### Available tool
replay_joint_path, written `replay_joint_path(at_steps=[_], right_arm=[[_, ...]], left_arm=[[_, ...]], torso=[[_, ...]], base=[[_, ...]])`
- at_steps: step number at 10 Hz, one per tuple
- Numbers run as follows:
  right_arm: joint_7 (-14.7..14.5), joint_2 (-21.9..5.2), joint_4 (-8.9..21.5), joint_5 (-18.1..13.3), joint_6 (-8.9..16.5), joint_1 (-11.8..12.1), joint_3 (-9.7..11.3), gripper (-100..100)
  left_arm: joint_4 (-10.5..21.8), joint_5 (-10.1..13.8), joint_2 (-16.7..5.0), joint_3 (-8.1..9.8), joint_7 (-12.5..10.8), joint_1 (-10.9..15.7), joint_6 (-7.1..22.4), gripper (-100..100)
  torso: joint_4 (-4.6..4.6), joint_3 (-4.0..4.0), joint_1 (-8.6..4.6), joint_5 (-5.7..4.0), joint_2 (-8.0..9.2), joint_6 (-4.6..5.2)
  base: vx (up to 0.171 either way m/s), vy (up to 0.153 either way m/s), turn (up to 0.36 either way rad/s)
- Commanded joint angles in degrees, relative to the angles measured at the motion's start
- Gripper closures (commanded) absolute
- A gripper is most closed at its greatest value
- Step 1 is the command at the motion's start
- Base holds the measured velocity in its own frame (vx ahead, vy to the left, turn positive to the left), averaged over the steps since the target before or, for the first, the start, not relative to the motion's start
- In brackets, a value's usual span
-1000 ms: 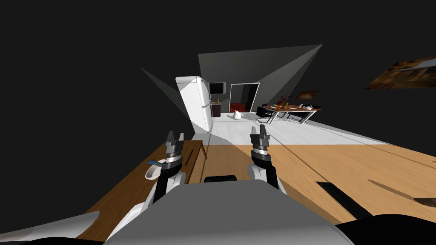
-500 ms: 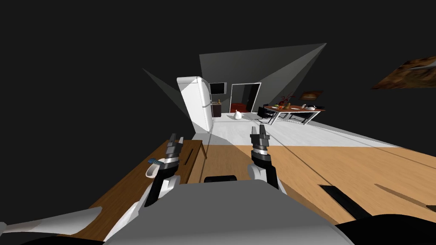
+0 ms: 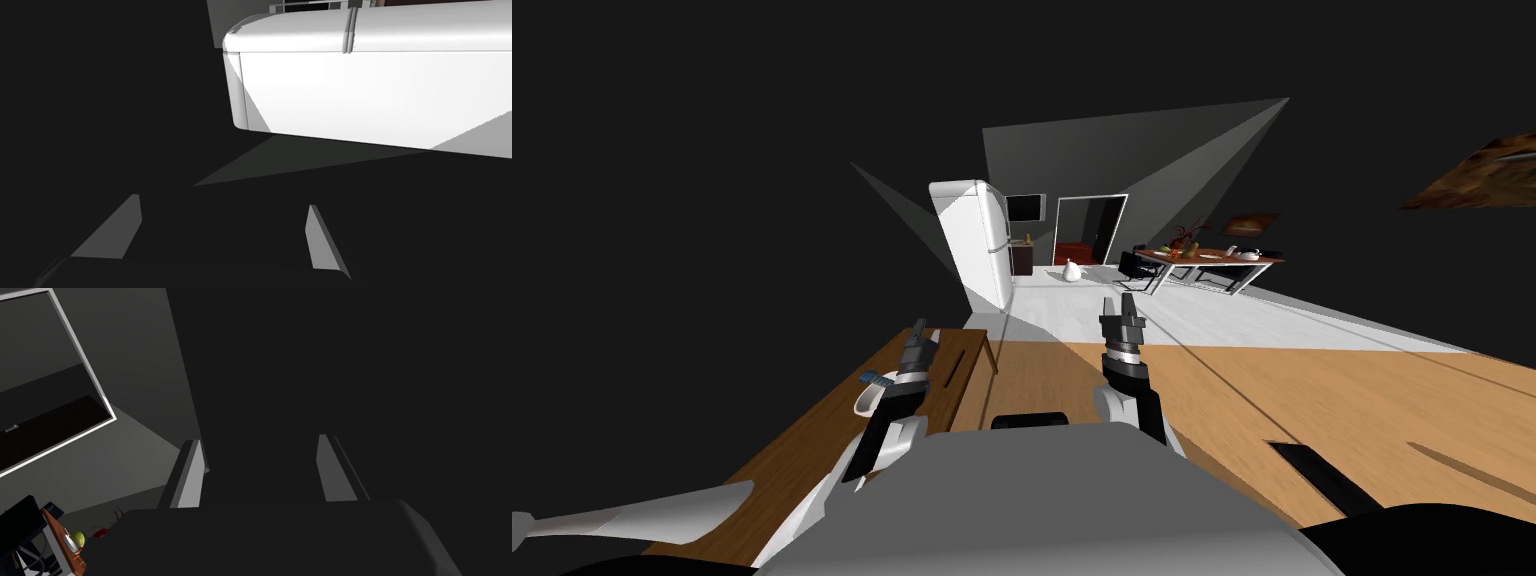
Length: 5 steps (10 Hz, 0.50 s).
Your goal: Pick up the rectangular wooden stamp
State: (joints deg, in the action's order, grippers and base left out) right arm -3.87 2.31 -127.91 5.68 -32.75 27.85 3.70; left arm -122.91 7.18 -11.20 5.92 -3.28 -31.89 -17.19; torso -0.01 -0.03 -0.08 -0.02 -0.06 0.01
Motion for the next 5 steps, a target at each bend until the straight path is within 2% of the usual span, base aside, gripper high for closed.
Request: replay_joint_path(at_steps=[1,2,3,4,5], right_arm=[[0.0,0.0,0.0,0.0,0.0,0.0,0.0,0],[0.0,0.0,0.0,0.0,0.0,0.0,0.0,0],[0.0,0.0,0.0,0.0,0.0,0.0,0.0,0],[0.0,0.0,0.0,0.0,0.0,0.0,0.0,0],[0.0,0.0,0.0,0.0,0.0,0.0,0.0,0]], left_arm=[[1.0,1.25,-0.83,1.32,-0.61,-0.5,2.86,-100],[1.0,1.25,-0.83,1.32,-0.61,-0.5,3.48,-100],[2.03,2.35,-1.41,2.49,-1.13,-0.77,5.62,-100],[2.03,2.35,-1.41,2.49,-1.13,-0.77,6.58,-100],[3.14,3.48,-1.89,3.68,-1.7,-1.04,8.42,-100]], torso=[[0.0,0.0,0.0,0.0,0.0,0.0],[-0.01,-0.01,0.02,0.01,-0.02,-0.01],[0.0,-0.01,0.01,0.01,-0.01,0.0],[-0.01,-0.01,-0.01,0.01,-0.02,-0.01],[-0.01,-0.02,-0.01,0.0,-0.03,0.01]], base=[[0.02,-0.022,0.032],[0.018,-0.022,0.025],[0.021,-0.026,0.053],[0.021,-0.027,0.027],[0.037,-0.035,0.046]])
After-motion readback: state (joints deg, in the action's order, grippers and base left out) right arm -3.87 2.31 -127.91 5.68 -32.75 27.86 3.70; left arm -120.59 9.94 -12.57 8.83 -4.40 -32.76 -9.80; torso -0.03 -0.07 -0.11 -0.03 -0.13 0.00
